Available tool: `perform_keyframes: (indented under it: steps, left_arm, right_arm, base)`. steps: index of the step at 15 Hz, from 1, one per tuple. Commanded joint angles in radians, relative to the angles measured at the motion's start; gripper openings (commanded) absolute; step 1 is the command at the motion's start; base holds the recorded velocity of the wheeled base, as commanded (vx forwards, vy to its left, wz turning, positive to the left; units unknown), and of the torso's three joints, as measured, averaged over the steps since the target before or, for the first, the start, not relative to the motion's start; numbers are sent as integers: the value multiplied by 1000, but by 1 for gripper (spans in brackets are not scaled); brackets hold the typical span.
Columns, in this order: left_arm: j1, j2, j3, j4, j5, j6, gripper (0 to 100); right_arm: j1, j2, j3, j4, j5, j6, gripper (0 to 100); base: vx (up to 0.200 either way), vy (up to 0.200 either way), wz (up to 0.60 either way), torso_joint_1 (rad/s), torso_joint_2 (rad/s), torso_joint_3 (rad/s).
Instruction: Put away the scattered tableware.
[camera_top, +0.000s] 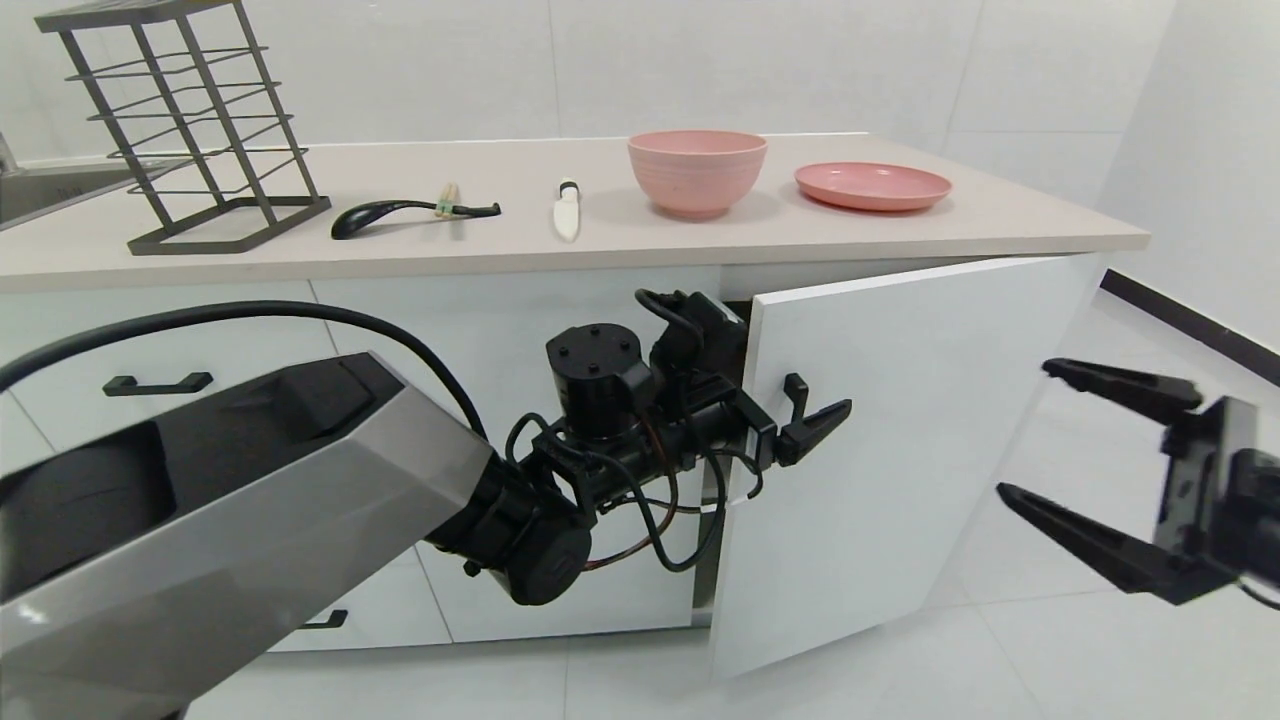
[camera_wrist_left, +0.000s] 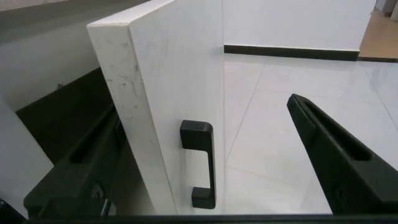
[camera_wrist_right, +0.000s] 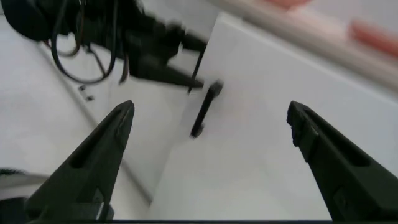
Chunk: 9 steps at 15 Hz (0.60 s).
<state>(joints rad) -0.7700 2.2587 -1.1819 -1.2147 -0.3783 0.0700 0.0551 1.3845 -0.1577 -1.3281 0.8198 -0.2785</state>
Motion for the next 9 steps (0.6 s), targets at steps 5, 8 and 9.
perform_keyframes:
  steps: [5, 8, 9]
  left_arm:
    - [-51, 18, 4, -66, 12, 56, 100]
    - [-91, 15, 5, -78, 12, 54, 100]
    - [-101, 15, 4, -80, 12, 54, 100]
  right_arm:
    - [-123, -621, 141, 38, -16, 19, 100]
    - [-146, -820, 142, 148, -16, 18, 100]
    - [-147, -941, 155, 256, -18, 22, 100]
  base:
    - [0, 0, 0, 0, 0, 0]
    - [0, 0, 0, 0, 0, 0]
    - [0, 0, 0, 0, 0, 0]
